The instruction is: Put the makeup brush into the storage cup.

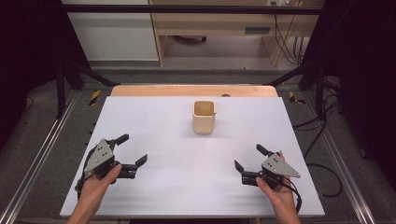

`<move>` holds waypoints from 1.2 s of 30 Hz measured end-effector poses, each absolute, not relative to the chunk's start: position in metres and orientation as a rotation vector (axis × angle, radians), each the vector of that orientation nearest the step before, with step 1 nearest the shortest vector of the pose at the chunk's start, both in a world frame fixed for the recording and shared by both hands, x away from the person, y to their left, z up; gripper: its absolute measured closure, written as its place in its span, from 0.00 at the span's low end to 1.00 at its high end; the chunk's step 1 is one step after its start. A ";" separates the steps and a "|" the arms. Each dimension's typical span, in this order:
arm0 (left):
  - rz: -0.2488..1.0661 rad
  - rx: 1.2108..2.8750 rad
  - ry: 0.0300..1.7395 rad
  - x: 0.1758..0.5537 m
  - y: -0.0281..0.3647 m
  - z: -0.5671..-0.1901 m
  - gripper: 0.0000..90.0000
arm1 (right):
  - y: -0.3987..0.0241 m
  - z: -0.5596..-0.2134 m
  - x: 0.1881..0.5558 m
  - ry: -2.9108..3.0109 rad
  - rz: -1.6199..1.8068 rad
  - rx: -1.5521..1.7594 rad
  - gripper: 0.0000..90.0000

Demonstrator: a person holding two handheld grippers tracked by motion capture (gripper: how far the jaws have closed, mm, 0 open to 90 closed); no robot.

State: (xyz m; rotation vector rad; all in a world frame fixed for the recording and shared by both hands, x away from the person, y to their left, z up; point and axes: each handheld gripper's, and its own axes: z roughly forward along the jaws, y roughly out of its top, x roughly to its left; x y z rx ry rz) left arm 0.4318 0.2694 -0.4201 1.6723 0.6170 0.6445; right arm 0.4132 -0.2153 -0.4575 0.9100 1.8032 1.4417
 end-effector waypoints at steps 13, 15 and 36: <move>0.669 1.654 0.655 0.424 0.296 -0.429 0.01 | -0.216 -0.457 0.413 1.816 1.437 0.899 0.05; 0.673 1.653 0.653 0.423 0.299 -0.431 0.01 | -0.216 -0.457 0.413 1.815 1.438 0.899 0.05; 0.702 1.642 0.646 0.417 0.316 -0.450 0.01 | -0.231 -0.455 0.407 1.801 1.442 0.890 0.05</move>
